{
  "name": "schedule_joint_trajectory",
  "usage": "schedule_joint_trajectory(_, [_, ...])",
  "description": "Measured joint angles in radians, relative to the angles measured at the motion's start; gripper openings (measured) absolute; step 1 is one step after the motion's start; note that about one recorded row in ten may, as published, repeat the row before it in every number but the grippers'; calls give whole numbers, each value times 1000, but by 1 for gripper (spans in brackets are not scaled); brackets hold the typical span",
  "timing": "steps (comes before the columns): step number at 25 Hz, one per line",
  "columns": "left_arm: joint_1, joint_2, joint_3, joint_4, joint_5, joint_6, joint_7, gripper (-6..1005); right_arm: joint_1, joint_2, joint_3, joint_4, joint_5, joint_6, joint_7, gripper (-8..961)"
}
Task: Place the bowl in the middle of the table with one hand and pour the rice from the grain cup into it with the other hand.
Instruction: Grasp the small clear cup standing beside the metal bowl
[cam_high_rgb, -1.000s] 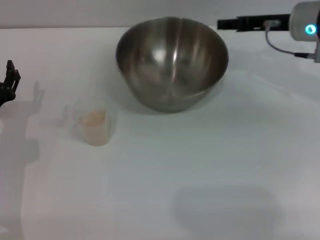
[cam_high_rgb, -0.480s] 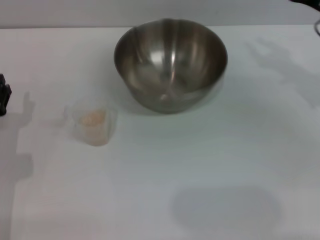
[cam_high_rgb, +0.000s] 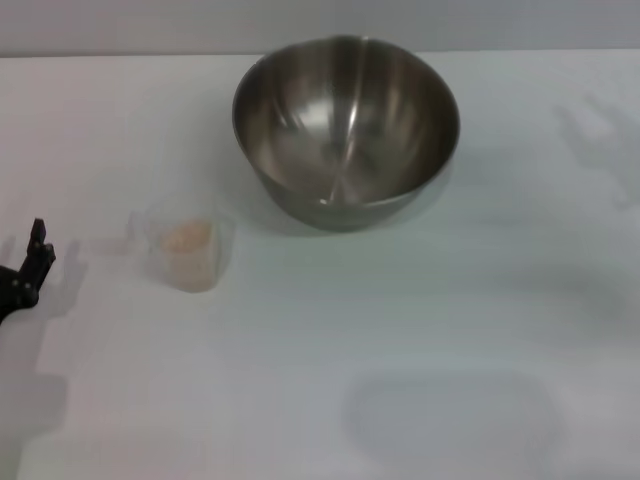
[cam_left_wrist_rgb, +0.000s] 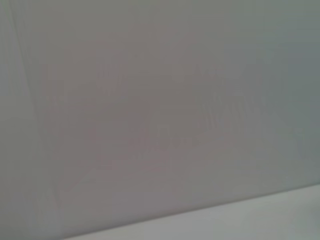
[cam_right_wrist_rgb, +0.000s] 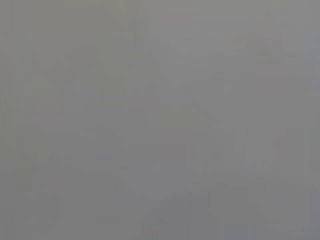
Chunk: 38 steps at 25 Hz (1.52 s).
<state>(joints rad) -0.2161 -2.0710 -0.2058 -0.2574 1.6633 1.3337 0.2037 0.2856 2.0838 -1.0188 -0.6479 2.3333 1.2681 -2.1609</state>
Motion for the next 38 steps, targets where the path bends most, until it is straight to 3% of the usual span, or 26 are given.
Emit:
schedule_joint_trajectory(5, [22,-2,39,-9,0,1,-4,814,19,2,-10,116,86,71,-258,540])
schedule_joint_trajectory(14, [37,-2,155,-11,0,3,2,814,34,0,-35,140,84,73,-286,589])
schedule_joint_trajectory(21, [11,-6,169,-14,-1,-15,4,814,32,-1,-35,136,87,79,-285,840])
schedule_joint_trajectory(38, [-82,-8,172,-12,0,-92,4,813,24,1,-35,139,90,110,-283,840])
